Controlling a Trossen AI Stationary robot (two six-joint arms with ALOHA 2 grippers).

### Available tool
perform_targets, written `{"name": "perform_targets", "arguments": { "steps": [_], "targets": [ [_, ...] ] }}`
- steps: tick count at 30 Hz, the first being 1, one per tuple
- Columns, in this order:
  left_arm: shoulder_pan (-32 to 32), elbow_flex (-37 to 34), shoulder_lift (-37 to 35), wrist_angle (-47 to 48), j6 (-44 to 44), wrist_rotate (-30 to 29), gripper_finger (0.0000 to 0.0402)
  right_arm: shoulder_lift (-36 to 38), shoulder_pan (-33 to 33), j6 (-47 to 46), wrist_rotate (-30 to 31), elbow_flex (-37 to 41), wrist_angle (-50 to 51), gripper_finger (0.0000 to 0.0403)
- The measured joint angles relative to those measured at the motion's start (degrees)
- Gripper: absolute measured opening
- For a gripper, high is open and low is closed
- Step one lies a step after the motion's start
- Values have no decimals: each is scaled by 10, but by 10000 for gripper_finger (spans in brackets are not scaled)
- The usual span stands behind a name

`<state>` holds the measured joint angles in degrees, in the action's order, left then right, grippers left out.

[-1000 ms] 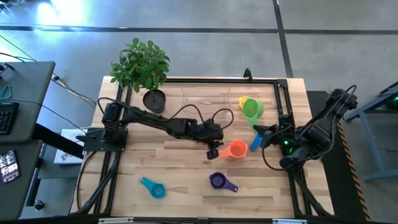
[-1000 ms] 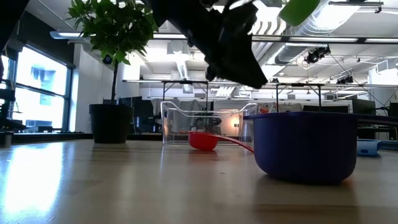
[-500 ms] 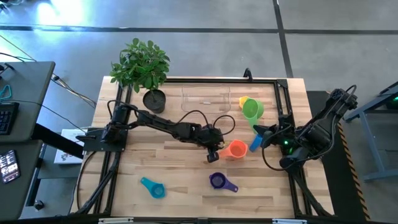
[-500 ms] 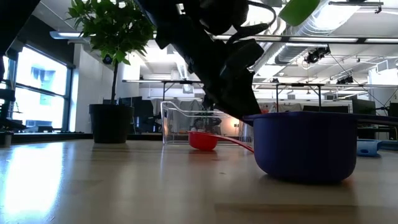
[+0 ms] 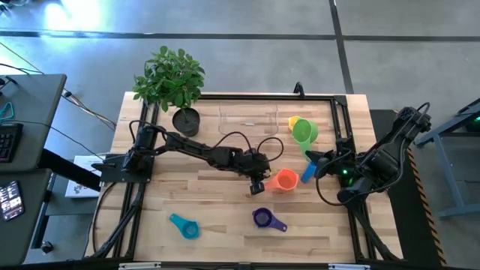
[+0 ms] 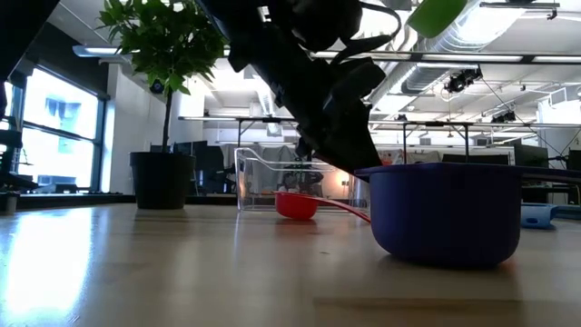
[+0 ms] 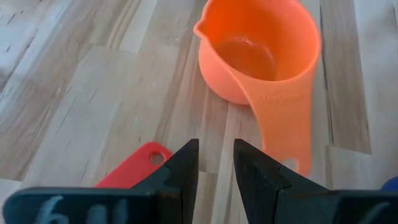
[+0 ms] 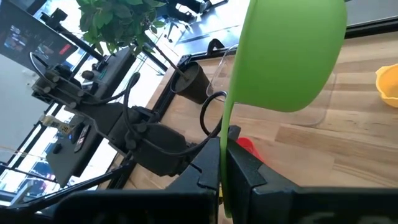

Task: Nest measuring cups in basket
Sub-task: Stack the green measuring cup on top of the orange measuring cup

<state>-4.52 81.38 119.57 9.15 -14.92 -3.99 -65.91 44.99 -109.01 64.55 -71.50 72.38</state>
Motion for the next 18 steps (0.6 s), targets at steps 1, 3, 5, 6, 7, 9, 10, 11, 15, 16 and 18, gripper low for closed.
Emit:
{"name": "perform_targets", "arguments": {
  "steps": [1,3,5,6,7,9,10,11,15,16,18],
  "targets": [
    [0,0,1,-1,0,4,90,0,0,0,3,0,0,0],
    [0,1,10,-10,-6,11,90,0,0,0,5,0,0,0],
    [0,-1,16,-2,-17,22,90,0,0,0,5,0,0,0],
    [0,0,22,-15,-22,23,90,0,0,0,6,0,0,0],
    [0,1,25,-20,-25,22,90,0,0,0,5,0,-1,0],
    [0,0,26,-11,-29,23,90,0,0,0,5,0,-2,0],
    [0,0,26,-14,-29,23,90,0,0,0,5,0,-2,0],
    [0,1,26,-15,-29,23,90,0,0,0,5,0,-2,0],
    [0,1,27,-16,-29,23,90,0,0,0,5,0,-2,0],
    [0,1,27,-17,-29,24,90,0,0,0,5,0,-2,0],
    [-3,1,27,-18,-30,27,90,0,0,0,5,0,-2,0]
  ]
}}
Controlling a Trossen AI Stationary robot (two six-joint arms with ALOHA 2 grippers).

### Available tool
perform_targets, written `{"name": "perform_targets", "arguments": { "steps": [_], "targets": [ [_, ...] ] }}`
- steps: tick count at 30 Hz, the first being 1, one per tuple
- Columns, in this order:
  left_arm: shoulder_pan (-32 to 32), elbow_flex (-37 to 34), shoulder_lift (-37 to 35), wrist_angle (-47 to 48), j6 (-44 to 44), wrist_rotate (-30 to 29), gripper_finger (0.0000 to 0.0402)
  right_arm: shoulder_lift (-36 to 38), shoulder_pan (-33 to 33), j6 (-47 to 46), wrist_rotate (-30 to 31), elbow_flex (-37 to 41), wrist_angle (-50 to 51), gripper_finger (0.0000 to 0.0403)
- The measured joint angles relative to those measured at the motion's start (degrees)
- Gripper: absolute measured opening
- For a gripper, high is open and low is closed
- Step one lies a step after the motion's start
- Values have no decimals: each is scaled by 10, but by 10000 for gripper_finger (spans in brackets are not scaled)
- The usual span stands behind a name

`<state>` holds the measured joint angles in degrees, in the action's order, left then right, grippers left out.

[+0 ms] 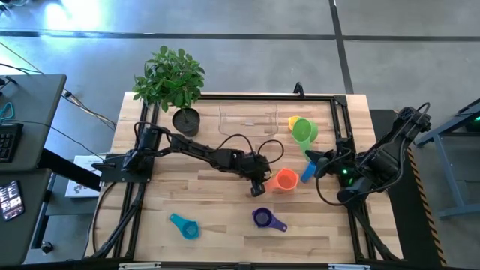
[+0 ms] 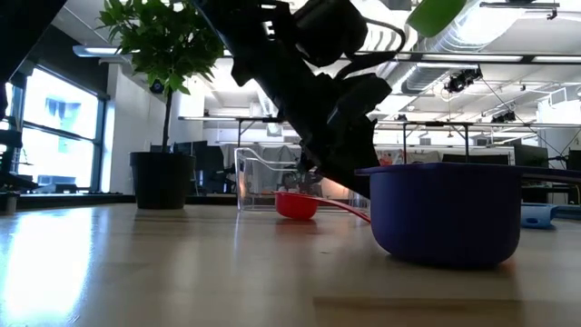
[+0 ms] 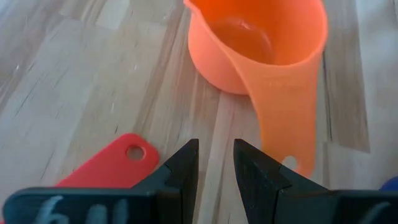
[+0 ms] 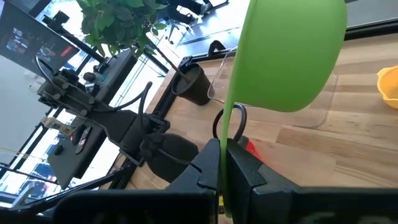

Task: Nest measuring cups in basket
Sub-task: Stack the green measuring cup on top of the orange measuring cup

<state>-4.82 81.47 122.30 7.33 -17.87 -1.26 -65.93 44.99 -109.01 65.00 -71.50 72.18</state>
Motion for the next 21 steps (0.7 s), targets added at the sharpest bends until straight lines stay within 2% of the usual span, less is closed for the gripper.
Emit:
{"name": "perform_targets", "arguments": {
  "steps": [13,21],
  "targets": [
    [-40,-1,8,-36,0,7,90,0,0,0,-1,0,0,0],
    [-42,0,14,-73,-12,-7,90,0,0,-3,-1,0,-1,0]
  ]
}}
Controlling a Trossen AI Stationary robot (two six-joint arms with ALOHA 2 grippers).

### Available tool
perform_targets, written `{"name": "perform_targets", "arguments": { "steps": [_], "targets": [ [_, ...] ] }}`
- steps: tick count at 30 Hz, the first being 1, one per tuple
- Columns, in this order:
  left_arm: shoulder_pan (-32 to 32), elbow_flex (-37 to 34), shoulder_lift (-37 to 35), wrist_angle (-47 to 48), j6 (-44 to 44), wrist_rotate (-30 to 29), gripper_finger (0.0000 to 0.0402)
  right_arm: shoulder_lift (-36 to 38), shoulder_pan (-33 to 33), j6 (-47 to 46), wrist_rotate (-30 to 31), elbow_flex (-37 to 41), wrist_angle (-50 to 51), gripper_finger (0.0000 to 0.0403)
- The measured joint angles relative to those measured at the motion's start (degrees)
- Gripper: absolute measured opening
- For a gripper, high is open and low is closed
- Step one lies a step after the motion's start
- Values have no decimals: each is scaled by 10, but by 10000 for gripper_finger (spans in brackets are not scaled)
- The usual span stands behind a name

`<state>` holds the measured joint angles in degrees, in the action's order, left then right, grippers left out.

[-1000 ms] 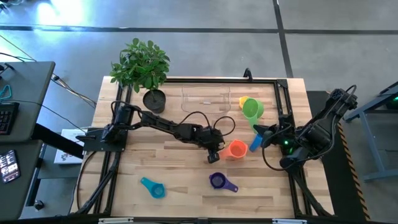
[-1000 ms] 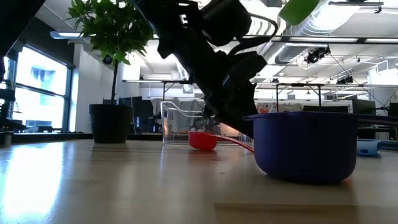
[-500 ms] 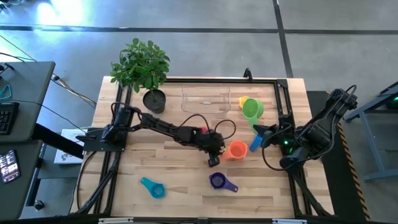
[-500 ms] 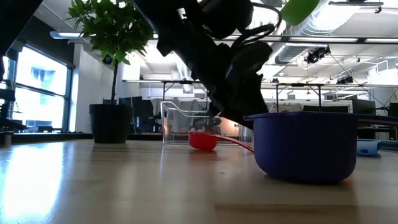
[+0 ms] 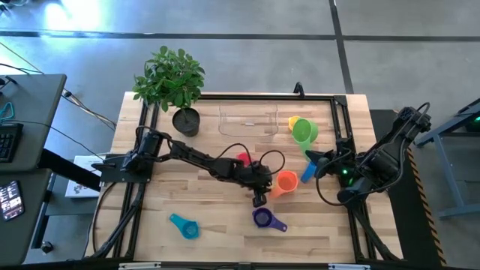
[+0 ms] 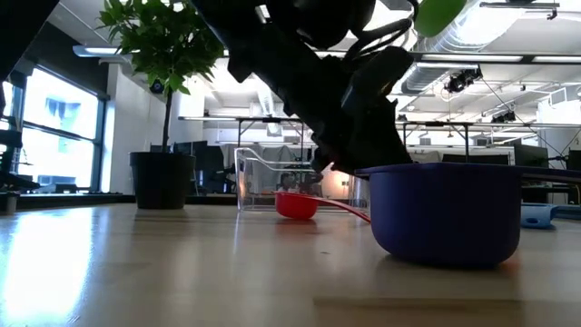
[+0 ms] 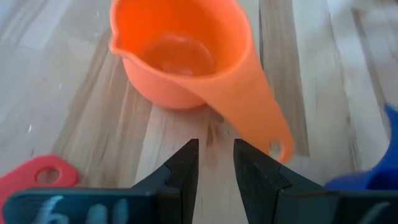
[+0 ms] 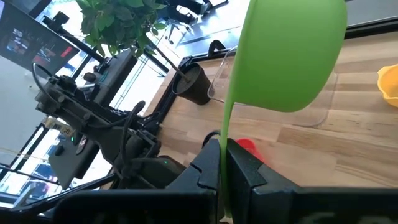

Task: Nest measuring cups in basket
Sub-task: Stack the green measuring cup on top of the orange measuring cup

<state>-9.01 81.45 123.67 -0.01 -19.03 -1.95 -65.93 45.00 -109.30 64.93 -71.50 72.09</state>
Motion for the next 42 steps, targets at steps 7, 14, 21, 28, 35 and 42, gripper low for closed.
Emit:
{"name": "perform_targets", "arguments": {
  "steps": [7,14,21,28,35,42],
  "targets": [
    [-1,0,3,-45,-4,17,90,0,0,-2,0,0,-4,0],
    [-6,0,3,-82,-19,32,90,0,0,-2,4,0,-6,0],
    [-9,0,-1,-72,-19,34,90,0,0,-2,4,0,-16,0],
    [5,0,-55,-26,12,50,90,-10,4,3,-1,0,-51,0],
    [26,0,-137,37,44,43,90,-50,9,-11,0,0,-76,0],
    [38,0,-233,102,92,11,90,-106,28,-91,21,0,-75,0]
  ]
}}
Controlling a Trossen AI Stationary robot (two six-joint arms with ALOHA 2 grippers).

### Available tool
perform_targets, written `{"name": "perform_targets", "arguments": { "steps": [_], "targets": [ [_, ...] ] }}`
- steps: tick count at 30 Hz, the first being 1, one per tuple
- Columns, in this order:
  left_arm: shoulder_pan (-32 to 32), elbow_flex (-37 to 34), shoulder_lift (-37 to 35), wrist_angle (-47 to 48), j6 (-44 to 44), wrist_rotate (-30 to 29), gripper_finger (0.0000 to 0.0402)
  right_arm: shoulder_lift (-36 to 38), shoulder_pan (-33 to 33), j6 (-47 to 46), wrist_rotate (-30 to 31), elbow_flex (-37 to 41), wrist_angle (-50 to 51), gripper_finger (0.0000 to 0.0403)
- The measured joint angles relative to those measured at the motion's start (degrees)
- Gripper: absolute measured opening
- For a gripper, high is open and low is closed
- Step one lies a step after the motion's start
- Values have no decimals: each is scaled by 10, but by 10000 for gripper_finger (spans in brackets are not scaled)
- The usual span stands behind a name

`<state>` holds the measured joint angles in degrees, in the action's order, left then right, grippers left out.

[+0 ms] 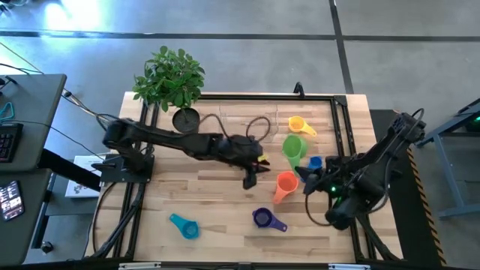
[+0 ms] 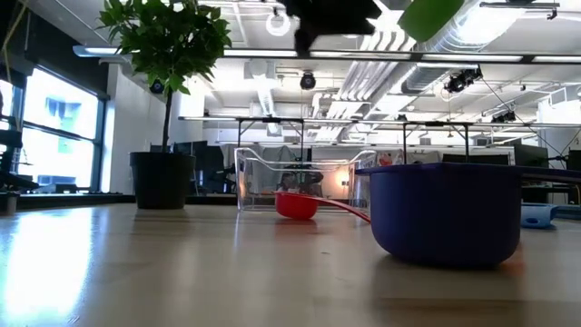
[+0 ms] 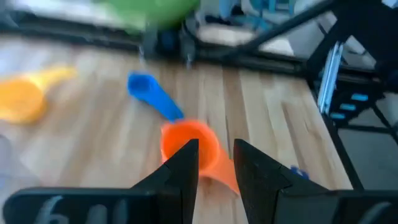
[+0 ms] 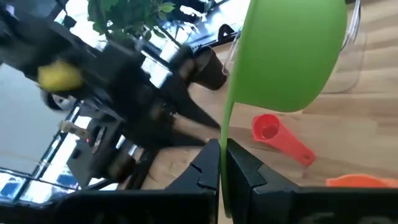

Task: Nest measuring cups in basket
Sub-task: Stack the green measuring cup on top of the orange measuring cup

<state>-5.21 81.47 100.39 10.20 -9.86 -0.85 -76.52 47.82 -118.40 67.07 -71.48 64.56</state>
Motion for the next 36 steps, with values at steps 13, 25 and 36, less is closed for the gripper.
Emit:
{"name": "perform_targets", "arguments": {
  "steps": [13,25,36],
  "targets": [
    [0,0,-139,76,46,-89,90,-108,36,-102,59,0,-4,0],
    [0,0,-181,102,46,-90,90,-176,36,-117,1,0,-45,0],
    [-1,0,-181,118,46,-90,90,-228,36,-118,-63,0,-29,0]
  ]
}}
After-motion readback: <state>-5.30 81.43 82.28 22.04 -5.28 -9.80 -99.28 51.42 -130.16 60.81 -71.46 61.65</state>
